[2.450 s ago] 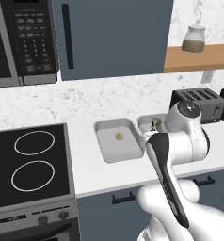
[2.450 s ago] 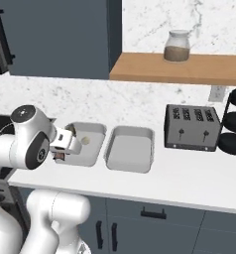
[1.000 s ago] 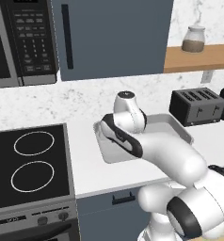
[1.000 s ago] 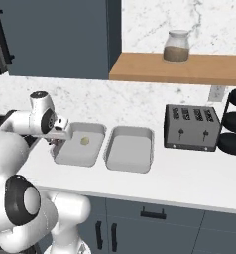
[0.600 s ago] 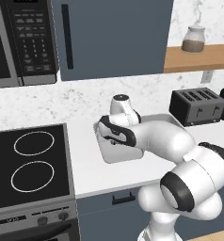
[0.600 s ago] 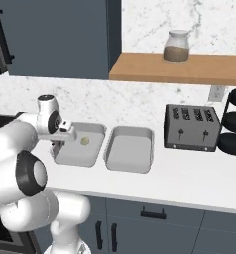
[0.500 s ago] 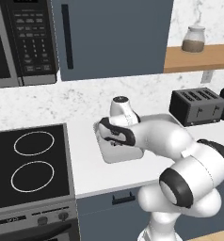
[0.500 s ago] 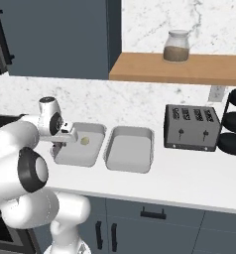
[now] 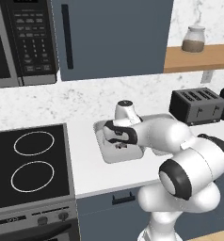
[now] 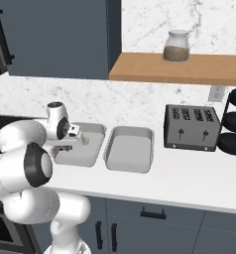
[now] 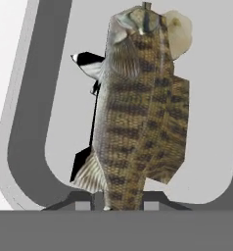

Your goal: Place one garlic and one fish in each tupperware on the nearby counter, to pack two identical lunches.

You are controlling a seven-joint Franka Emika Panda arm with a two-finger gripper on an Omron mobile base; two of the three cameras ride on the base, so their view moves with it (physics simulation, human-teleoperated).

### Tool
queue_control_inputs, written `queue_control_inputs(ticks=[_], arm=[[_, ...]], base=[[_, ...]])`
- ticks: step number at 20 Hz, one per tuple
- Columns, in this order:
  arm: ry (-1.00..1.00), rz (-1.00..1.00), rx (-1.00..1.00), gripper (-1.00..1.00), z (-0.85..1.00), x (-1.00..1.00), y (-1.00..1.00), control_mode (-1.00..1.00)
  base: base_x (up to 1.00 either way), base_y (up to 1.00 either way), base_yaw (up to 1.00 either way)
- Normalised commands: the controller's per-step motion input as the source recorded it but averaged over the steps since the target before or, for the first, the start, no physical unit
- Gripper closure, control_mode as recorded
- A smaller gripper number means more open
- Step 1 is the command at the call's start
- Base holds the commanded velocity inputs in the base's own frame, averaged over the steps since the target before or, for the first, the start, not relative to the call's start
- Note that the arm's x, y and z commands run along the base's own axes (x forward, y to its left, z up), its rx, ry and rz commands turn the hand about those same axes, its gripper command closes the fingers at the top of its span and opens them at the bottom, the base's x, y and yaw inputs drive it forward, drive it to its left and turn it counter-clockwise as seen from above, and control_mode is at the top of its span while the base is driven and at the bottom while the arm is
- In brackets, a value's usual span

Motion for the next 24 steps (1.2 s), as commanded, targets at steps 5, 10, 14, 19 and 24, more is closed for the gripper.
queue_control_inputs(ticks=[5, 10, 14, 19, 24], arm=[[0.00, 0.10, -0.02, 1.00, -0.16, 0.45, 0.00, -1.00], [0.00, 0.10, -0.03, 1.00, -0.25, 0.48, 0.00, -1.00], [0.00, 0.09, -0.01, 1.00, -0.24, 0.47, 0.00, -1.00], [0.07, 0.02, 0.00, 1.00, -0.29, 0.21, -0.12, -1.00], [0.08, 0.00, -0.01, 1.00, -0.33, 0.11, -0.12, -1.00]], base=[[0.00, 0.00, 0.00], [0.00, 0.00, 0.00], [0.00, 0.00, 0.00], [0.00, 0.00, 0.00], [0.00, 0.00, 0.00]])
